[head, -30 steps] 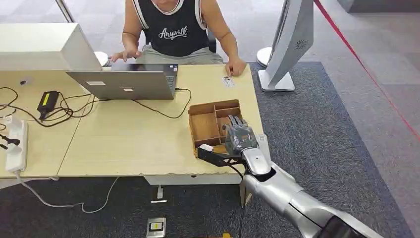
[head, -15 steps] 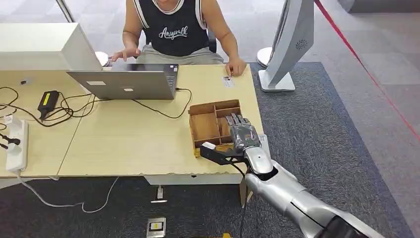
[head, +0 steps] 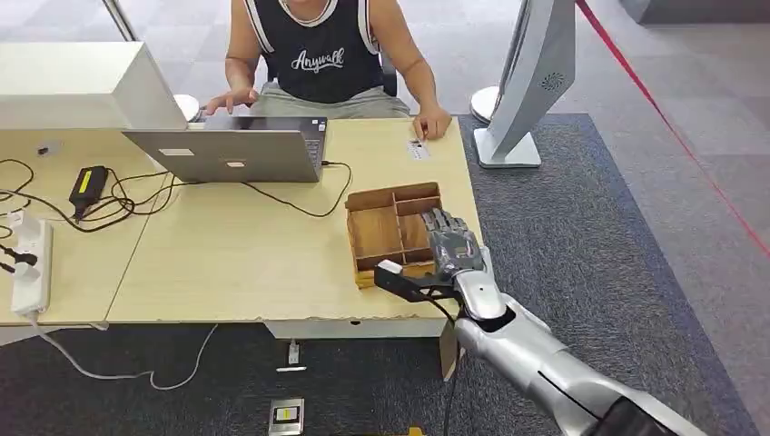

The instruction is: Pass the card to the sensor for recognition and then transmit it.

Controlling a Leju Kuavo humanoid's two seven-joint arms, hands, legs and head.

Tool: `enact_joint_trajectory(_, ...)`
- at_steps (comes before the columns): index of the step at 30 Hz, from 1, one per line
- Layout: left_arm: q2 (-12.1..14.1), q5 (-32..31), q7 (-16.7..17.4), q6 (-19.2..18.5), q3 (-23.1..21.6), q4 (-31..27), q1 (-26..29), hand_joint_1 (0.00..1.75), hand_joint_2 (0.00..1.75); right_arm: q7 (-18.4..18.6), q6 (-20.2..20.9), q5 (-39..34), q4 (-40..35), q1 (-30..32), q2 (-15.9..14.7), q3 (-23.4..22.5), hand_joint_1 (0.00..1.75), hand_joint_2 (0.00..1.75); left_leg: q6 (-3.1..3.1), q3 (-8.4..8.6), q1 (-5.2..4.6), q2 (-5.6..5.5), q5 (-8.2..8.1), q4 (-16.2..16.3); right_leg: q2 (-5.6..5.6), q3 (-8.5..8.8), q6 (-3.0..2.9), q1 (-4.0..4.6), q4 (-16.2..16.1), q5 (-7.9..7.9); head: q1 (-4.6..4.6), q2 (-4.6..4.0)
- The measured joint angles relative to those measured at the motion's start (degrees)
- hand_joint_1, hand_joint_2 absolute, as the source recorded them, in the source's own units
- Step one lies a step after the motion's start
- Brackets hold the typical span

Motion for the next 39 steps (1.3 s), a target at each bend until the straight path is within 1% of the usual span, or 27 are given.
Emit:
enact_joint_trajectory(10, -0.02, -0.02, 0.00, 0.00, -0.02, 0.00, -0.03, 0.00, 1.75, 0.00, 0.04, 0.07, 0.00, 0.09, -0.11, -0.07, 0.00, 1.75, 0.00, 0.00, 0.00, 0.00, 0.00, 0.00, 0.00, 0.00, 0.00, 0.00, 0.00, 0.00, 0.00, 0.00)
enact_joint_trajectory(17, -0.07, 0.00, 0.31, -0.17, -0.09, 0.00, -0.05, 0.00, 1.75, 1.05, 2.14, -0.04, 0.00, 0.17, -0.81, -0.74, 0.02, 1.75, 0.00, 0.00, 0.00, 0.00, 0.00, 0.00, 0.00, 0.01, 0.00, 0.00, 0.00, 0.00, 0.00, 0.00)
enact_joint_trajectory(18, -0.07, 0.00, 0.33, -0.24, -0.11, -0.02, -0.05, 0.00, 1.75, 1.22, 2.34, -0.04, -0.02, 0.20, -0.87, -0.85, 0.58, 1.75, 0.00, 0.00, 0.00, 0.00, 0.00, 0.00, 0.00, 0.00, 0.00, 0.00, 0.00, 0.00, 0.00, 0.00)
enact_joint_trajectory(19, -0.07, 0.00, 0.39, -0.26, -0.18, 0.00, -0.05, 0.00, 1.75, 1.44, 2.47, -0.09, -0.02, 0.25, -1.07, -0.98, 0.80, 1.75, 0.00, -0.01, 0.00, 0.00, 0.00, 0.00, 0.00, 0.01, 0.00, 0.00, 0.00, 0.00, 0.00, 0.02)
enact_joint_trajectory(20, -0.07, 0.00, 0.48, -0.26, -0.35, -0.02, -0.05, 0.00, 1.75, 1.68, 2.69, -0.11, -0.22, 0.33, -1.23, -1.07, 1.48, 1.75, 0.00, 0.00, 0.00, 0.00, 0.00, 0.00, 0.00, 0.00, 0.00, 0.00, 0.00, 0.00, 0.00, 0.00)
enact_joint_trajectory(21, -0.07, 0.00, 0.48, -0.31, -0.55, -0.02, -0.05, 0.00, 1.75, 1.97, 2.91, -0.20, -0.65, 0.42, -1.55, -1.24, 1.75, 1.75, 0.00, 0.00, 0.00, 0.00, 0.00, 0.00, 0.00, 0.00, 0.00, 0.00, 0.00, 0.00, 0.00, 0.00)
enact_joint_trajectory(25, -0.07, 0.00, 0.44, -0.22, -0.96, -0.09, -0.05, 0.00, 1.75, 2.25, 3.80, -0.44, -1.99, 0.68, -2.42, -2.05, 1.75, 1.75, 0.00, 0.00, 0.00, 0.00, 0.00, 0.00, 0.00, 0.00, 0.00, 0.00, 0.00, 0.00, 0.02, 0.00)
enact_joint_trajectory(26, -0.09, 0.00, 0.37, -0.17, -0.96, -0.09, -0.05, 0.00, 0.00, 2.25, 3.96, -0.44, -2.23, 0.79, -2.51, -2.05, 1.75, 1.75, 0.00, -0.01, 0.00, 0.00, 0.00, 0.00, 0.00, 0.00, 0.00, 0.00, 0.00, 0.00, 0.00, 0.02)
enact_joint_trajectory(31, -0.11, 0.00, 0.13, 0.02, -1.07, -0.09, -0.06, 0.00, 0.00, 2.29, 4.11, -0.77, -3.39, 1.23, -2.97, -2.54, 1.75, 1.75, 0.00, 0.00, 0.00, -0.01, 0.00, 0.00, 0.00, 0.00, 0.00, 0.00, 0.00, 0.00, 0.00, 0.00)
enact_joint_trajectory(34, -0.13, 0.07, 0.74, 0.28, -1.36, -0.09, -0.05, 0.00, 0.00, 2.30, 4.11, -0.81, -3.87, 1.38, -3.24, -2.58, 1.75, 1.75, 0.00, 0.00, 0.00, 0.00, 0.00, 0.00, 0.00, 0.00, 0.00, 0.00, 0.00, 0.00, 0.00, 0.00)
enact_joint_trajectory(39, -0.13, 0.02, 0.83, 0.31, -1.40, -0.09, -0.04, 0.00, 0.00, 2.30, 4.31, -0.87, -4.76, 1.59, -3.56, -2.88, 1.75, 1.75, 0.00, 0.00, 0.00, 0.00, 0.00, 0.00, 0.00, 0.00, 0.00, 0.00, 0.00, 0.00, 0.00, 0.00)
